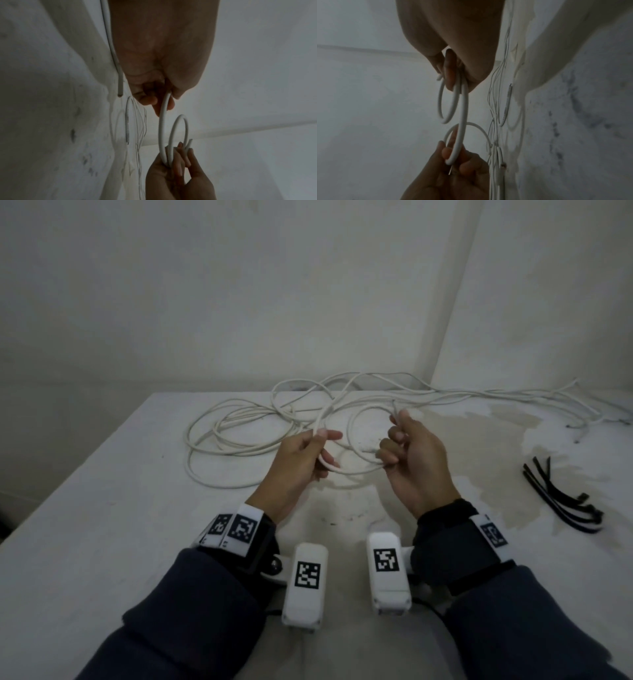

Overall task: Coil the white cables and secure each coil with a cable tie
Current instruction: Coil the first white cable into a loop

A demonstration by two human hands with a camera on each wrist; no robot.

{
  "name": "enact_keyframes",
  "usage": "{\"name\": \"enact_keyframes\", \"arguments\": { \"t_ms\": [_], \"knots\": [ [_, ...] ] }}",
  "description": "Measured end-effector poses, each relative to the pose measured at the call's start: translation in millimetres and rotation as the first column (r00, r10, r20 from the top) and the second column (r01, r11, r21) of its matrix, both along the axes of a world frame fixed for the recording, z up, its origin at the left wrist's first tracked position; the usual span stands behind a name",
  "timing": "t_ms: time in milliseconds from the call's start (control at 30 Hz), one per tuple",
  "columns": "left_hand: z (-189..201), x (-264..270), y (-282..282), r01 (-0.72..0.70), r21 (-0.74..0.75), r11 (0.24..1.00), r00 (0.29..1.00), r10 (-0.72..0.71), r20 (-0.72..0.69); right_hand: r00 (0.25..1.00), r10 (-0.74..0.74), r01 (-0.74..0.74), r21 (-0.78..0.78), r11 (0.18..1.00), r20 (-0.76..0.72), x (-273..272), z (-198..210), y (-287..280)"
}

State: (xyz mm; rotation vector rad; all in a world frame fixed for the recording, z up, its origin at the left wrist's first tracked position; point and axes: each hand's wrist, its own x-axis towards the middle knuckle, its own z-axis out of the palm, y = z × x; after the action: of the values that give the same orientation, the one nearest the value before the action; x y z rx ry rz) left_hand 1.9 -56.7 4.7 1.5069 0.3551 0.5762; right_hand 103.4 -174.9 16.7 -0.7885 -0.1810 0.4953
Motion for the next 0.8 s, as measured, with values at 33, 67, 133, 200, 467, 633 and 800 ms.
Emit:
{"name": "enact_keyframes", "arguments": {
  "t_ms": [33, 67, 133, 200, 467, 633, 800],
  "knots": [
    [1, 0, 1, -0.029, 0.024, 0.999, 1.000, 0.029, 0.010, 0.998, 0.010, -0.007, -0.062, 0.998, 0.055, -1, -1, 1],
    [2, 0, 1, -0.054, 0.044, 0.998, 0.998, 0.053, 0.023, 0.994, 0.027, -0.013, -0.122, 0.992, 0.108, -2, -2, 1],
    [3, 1, 0, -0.063, 0.036, 0.997, 0.997, 0.061, 0.054, 0.976, 0.078, -0.032, -0.218, 0.975, 0.205, -4, -2, 2],
    [6, 1, -3, -0.012, -0.054, 0.998, 0.996, 0.017, 0.091, 0.951, 0.125, -0.048, -0.263, 0.964, 0.283, -7, -2, 2],
    [26, -3, -7, 0.144, -0.007, 0.990, 0.987, -0.143, 0.069, 0.893, 0.250, -0.123, -0.332, 0.935, 0.375, -16, 8, -2],
    [49, -15, -9, 0.037, 0.454, 0.890, 0.998, -0.059, 0.033, 0.835, 0.255, -0.104, -0.316, 0.943, 0.487, -27, 18, 4],
    [62, -26, 7, 0.030, 0.582, 0.813, 0.999, -0.049, 0.017, 0.700, 0.250, -0.010, -0.341, 0.940, 0.669, -32, 27, 14]
  ]
}}
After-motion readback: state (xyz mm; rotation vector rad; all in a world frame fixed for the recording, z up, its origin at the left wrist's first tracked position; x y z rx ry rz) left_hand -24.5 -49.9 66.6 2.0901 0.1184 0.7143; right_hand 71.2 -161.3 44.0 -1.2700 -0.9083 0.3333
